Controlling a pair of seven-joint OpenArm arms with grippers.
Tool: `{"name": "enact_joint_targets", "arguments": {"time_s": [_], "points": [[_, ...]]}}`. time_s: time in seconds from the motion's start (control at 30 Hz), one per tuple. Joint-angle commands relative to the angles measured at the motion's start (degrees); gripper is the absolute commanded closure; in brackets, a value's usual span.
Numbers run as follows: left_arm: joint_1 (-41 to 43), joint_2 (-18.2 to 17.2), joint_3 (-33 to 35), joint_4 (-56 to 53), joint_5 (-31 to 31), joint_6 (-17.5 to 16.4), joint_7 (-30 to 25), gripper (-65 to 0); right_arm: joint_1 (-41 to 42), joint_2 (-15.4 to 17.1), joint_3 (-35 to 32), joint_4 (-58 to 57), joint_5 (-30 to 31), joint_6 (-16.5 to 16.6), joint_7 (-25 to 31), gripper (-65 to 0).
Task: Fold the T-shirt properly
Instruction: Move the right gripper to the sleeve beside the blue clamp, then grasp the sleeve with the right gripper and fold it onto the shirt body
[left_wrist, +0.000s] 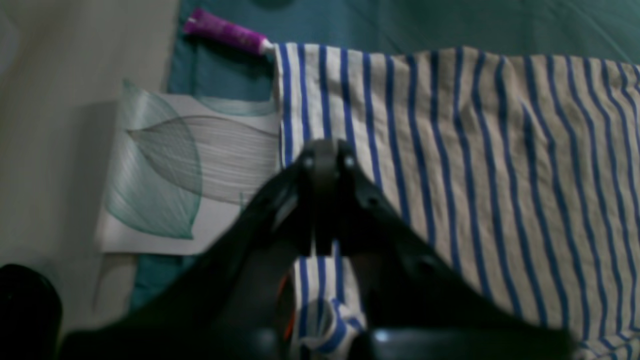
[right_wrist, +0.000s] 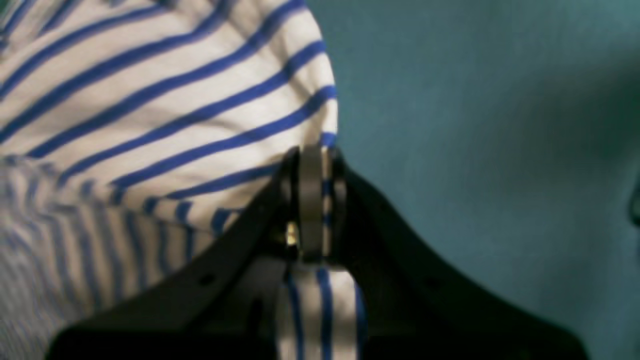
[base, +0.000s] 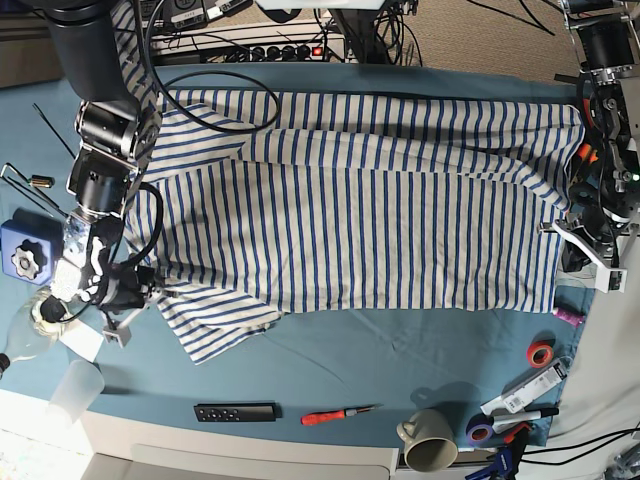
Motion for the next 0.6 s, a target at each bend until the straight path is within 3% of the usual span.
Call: {"name": "enact_joint_targets", "arguments": {"time_s": [0.0, 0.3, 0.57], "points": [[-0.9, -1.1, -0.3, 0.9, -0.7, -0.1, -1.4, 0.0, 2.5, 0.9, 0.0, 2.4, 1.5, 0.2, -0.5, 0.0], [-0.9, -1.1, -0.3, 0.9, -0.7, -0.1, -1.4, 0.0, 2.3, 0.9, 0.0, 8.6, 9.4, 0.3, -14.4, 0.0], [-0.9, -1.1, -0.3, 0.9, -0.7, -0.1, -1.4, 0.0, -6.2, 1.4, 0.0, 16.2, 10.5, 0.3, -15.0, 0.0]]}}
